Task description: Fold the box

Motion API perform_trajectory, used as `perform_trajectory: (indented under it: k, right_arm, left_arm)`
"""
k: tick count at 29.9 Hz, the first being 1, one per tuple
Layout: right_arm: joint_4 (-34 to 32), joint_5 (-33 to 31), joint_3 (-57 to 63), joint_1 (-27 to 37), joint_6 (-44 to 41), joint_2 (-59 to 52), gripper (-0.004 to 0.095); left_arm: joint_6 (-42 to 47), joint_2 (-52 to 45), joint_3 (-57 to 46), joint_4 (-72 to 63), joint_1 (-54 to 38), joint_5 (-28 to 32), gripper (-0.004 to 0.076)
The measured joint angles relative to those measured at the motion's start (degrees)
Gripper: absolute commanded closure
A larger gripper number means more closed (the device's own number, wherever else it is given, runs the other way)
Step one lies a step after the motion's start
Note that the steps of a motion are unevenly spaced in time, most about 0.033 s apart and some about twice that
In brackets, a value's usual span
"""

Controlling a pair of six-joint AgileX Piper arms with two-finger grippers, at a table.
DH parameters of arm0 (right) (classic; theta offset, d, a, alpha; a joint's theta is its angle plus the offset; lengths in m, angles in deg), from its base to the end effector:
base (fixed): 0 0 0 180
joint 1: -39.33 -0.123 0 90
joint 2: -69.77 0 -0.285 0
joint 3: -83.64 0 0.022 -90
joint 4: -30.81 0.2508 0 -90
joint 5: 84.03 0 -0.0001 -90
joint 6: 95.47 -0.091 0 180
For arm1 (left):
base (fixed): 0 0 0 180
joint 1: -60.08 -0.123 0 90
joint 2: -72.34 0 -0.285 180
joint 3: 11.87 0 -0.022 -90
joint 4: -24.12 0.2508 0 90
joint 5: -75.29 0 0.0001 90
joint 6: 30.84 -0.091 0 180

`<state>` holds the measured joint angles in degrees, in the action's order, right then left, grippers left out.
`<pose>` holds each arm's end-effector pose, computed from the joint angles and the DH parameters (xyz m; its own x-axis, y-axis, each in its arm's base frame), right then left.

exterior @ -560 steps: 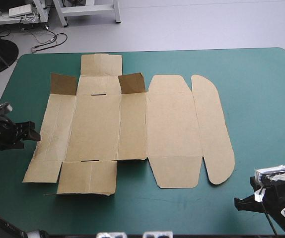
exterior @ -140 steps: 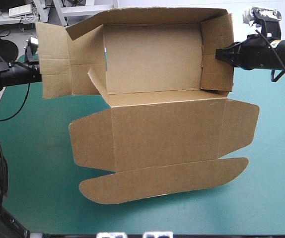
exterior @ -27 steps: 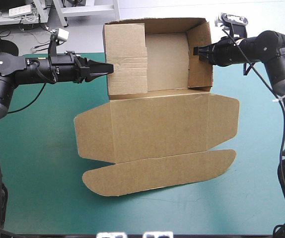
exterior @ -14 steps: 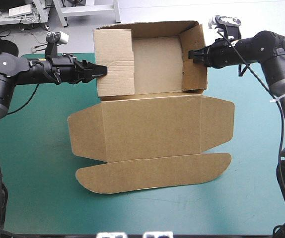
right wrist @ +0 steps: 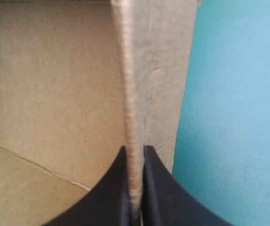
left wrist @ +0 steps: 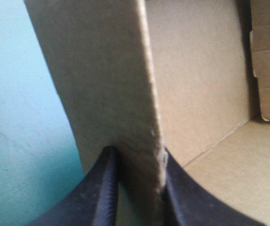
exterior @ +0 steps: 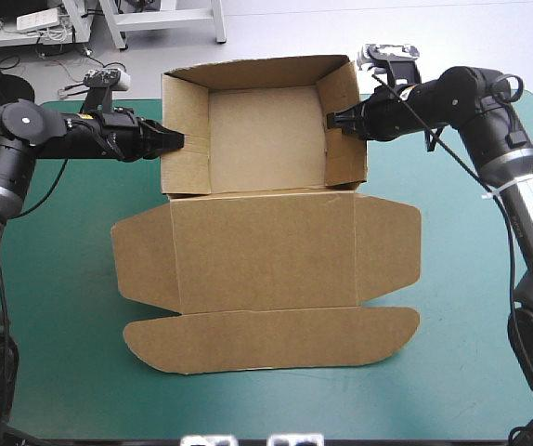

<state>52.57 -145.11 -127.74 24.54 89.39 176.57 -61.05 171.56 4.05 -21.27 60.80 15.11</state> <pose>0.3605 0.1258 0.4197 -0.7250 -0.0881 -0.6830 -0.3901 0.8698 0.3020 0.3428 -0.0606 0.4056 -0.6670 0.0558 -0.7430 0.4947 0.7789 -0.3856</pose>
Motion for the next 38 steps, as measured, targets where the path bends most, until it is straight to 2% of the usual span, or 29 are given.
perform_trajectory:
  k: [7, 11, 15, 19, 24, 29, 32, 38]
  right_arm:
    - [-8.84, -4.74, 0.0, -2.93, -6.15, -0.32, 0.0922]
    - [-11.65, -9.48, 0.05, -3.11, -8.92, -0.32, 0.0922]
    - [-12.65, -10.95, 1.8, -3.38, -10.08, -0.32, 0.0922]
    - [-12.21, -10.9, 9.49, -3.38, -9.97, -0.27, 0.0922]
    - [-11.59, -8.35, 20.79, -3.38, -9.25, -0.15, 0.0923]
    - [-8.59, -1.89, 29.29, -3.38, -8.38, -0.03, 0.0923]
    - [-7.64, 1.37, 30.99, -3.38, -8.11, -0.29, 0.0923]
    - [-6.84, 2.3, 31.26, -3.38, -7.92, -0.56, 0.0923]
  left_arm:
    - [6.0, 0.44, -0.14, 6.23, 3.68, 0.97, 0.0734]
    - [14.71, 0.44, -0.14, 16.69, 8.94, 0.58, 0.0733]
    - [22.21, 0.68, -0.14, 26.64, 14.81, -1.26, 0.0733]
    - [25.77, 2.49, -0.14, 32.22, 18.51, -4.87, 0.0734]
    - [30.21, 6.9, -0.14, 34.79, 21.62, -8.31, 0.0733]
    - [32.53, 10.71, -0.14, 36.56, 22.9, -9.27, 0.0733]
    - [32.99, 12.22, -0.14, 37.62, 23.39, -9.27, 0.0734]
    - [34.19, 14.33, -0.14, 38.58, 23.41, -9.16, 0.0733]
